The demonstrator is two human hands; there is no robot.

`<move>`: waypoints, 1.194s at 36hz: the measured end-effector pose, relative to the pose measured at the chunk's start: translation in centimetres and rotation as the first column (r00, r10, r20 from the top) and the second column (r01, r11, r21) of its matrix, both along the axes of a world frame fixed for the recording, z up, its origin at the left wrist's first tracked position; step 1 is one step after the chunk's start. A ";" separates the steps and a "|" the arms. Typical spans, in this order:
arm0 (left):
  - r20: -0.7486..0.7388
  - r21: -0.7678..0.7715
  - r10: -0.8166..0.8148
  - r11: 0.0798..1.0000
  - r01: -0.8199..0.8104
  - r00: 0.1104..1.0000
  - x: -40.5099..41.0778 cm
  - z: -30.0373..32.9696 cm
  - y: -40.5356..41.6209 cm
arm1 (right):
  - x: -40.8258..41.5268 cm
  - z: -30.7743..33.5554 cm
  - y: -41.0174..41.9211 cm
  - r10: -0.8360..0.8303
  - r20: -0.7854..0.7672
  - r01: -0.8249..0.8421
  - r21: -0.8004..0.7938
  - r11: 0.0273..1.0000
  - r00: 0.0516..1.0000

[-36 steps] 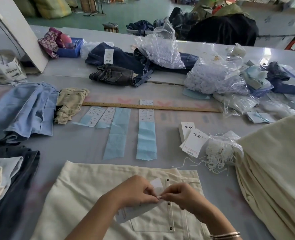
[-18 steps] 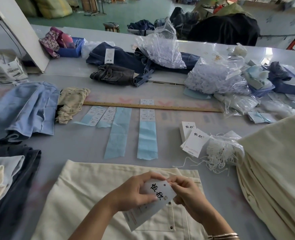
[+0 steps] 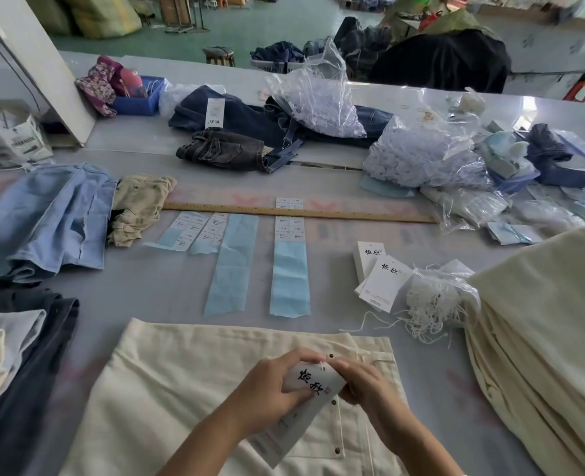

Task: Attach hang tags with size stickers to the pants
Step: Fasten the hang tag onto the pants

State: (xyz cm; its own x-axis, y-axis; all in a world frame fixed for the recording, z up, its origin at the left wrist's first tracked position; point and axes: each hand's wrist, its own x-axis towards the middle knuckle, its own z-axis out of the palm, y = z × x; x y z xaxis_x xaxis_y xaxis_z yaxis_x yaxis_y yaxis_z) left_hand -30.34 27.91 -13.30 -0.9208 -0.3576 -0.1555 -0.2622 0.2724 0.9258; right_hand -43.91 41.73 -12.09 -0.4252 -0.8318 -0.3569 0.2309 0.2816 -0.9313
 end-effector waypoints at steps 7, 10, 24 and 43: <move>-0.005 0.034 0.131 0.991 -0.130 0.991 0.0 -1.4 2.4 | 0.9 -0.8 -0.7 0.104 -0.672 0.071 0.228 0.971 0.733; 0.033 0.054 0.194 0.979 -0.195 0.980 0.0 -1.6 3.6 | 1.0 -1.3 -0.5 0.194 -0.785 0.080 0.295 0.952 0.588; 0.234 0.968 0.054 0.080 -0.238 0.971 -2.8 -1.2 6.0 | 1.1 -1.3 0.9 -0.214 -0.566 0.110 -0.212 0.971 0.796; 0.340 0.609 0.564 0.478 -0.633 0.753 -9.6 -4.6 6.4 | -1.7 -5.0 4.4 -0.701 -0.051 0.702 0.098 0.706 0.712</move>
State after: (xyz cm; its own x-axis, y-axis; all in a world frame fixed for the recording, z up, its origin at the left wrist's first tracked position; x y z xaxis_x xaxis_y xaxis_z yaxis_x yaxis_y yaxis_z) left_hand -39.91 34.28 -17.88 -0.4949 -0.5848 -0.6427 -0.2024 -0.6417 0.7398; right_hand -45.59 46.16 -17.06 -0.8745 -0.2517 -0.4145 0.3925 0.1348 -0.9098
